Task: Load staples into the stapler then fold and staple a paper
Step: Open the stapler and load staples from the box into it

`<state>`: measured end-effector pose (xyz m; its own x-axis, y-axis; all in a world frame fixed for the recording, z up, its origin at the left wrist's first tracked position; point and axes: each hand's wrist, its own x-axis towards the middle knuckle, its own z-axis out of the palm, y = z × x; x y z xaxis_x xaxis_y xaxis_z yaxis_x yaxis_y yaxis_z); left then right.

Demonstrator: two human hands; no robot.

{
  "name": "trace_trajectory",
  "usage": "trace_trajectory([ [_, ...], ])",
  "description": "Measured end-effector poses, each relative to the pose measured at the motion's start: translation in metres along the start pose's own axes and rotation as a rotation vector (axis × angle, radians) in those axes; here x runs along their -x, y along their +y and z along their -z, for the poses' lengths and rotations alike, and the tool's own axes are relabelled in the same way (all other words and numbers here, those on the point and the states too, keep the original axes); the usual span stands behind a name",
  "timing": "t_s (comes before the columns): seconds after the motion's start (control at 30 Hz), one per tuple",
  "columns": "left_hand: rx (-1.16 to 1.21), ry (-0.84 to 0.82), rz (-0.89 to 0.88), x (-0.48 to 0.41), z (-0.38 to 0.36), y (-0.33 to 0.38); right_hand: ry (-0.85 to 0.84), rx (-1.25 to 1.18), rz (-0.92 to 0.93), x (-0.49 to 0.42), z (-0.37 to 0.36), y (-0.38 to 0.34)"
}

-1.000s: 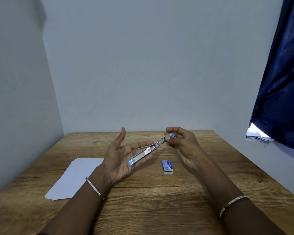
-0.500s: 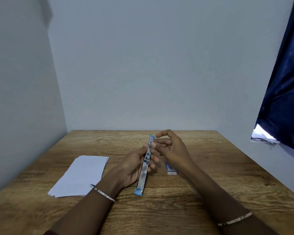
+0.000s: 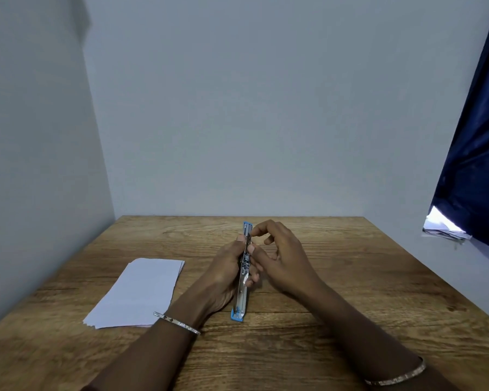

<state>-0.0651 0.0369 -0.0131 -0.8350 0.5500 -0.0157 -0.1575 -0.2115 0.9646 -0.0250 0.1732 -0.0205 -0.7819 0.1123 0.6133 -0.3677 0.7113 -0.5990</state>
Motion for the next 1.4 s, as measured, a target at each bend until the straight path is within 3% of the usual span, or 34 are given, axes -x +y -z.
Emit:
trace_trajectory([
  [0.33, -0.027, -0.007, -0.005, -0.001, -0.001, -0.003, -0.127, -0.099, -0.067, -0.002, -0.002, -0.002],
  [0.7, 0.082, 0.085, 0.028, -0.006, 0.000, -0.001, -0.009, -0.005, 0.065, -0.002, -0.001, -0.009],
  [1.03, 0.140, 0.107, 0.034, -0.004, -0.002, 0.000, 0.064, -0.075, 0.028, -0.004, -0.003, -0.013],
  [1.23, 0.291, 0.122, 0.058, -0.008, 0.001, -0.001, 0.029, -0.066, 0.106, -0.003, -0.001, -0.020],
  [1.4, 0.217, 0.103, 0.050, -0.010, 0.005, -0.004, 0.031, -0.360, -0.060, -0.001, 0.003, -0.024],
])
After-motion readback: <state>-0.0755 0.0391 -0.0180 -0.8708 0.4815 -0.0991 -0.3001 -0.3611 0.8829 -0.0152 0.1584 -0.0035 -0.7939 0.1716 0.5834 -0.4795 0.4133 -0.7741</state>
